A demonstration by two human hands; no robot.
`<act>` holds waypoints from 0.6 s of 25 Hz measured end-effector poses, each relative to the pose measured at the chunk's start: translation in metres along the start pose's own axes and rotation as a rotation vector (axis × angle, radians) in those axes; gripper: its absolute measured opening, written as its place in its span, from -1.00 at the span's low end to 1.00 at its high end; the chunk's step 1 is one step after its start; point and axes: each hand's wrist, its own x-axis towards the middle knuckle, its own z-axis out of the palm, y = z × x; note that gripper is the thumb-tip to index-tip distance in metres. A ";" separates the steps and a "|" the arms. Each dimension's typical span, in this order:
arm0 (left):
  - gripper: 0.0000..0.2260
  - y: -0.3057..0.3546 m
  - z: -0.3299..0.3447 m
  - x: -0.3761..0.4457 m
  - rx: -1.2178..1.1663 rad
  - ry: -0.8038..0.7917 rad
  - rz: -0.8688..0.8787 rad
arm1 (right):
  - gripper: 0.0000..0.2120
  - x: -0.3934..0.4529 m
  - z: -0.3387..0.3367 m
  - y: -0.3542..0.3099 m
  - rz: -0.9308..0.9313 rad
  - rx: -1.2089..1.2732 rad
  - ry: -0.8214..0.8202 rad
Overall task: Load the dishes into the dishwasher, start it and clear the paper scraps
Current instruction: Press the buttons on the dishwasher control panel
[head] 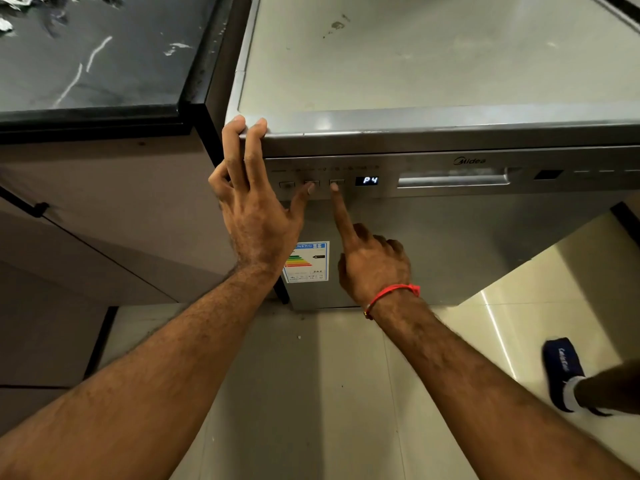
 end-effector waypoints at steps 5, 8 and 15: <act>-0.21 0.000 0.002 0.000 -0.018 0.006 -0.011 | 0.22 0.010 0.010 -0.009 -0.013 -0.024 0.005; -0.23 -0.001 0.003 0.000 -0.015 0.000 -0.008 | 0.20 0.011 0.008 -0.004 0.024 0.001 -0.017; -0.23 -0.003 0.003 0.000 0.019 0.007 0.023 | 0.16 -0.004 0.004 0.009 0.092 0.022 0.081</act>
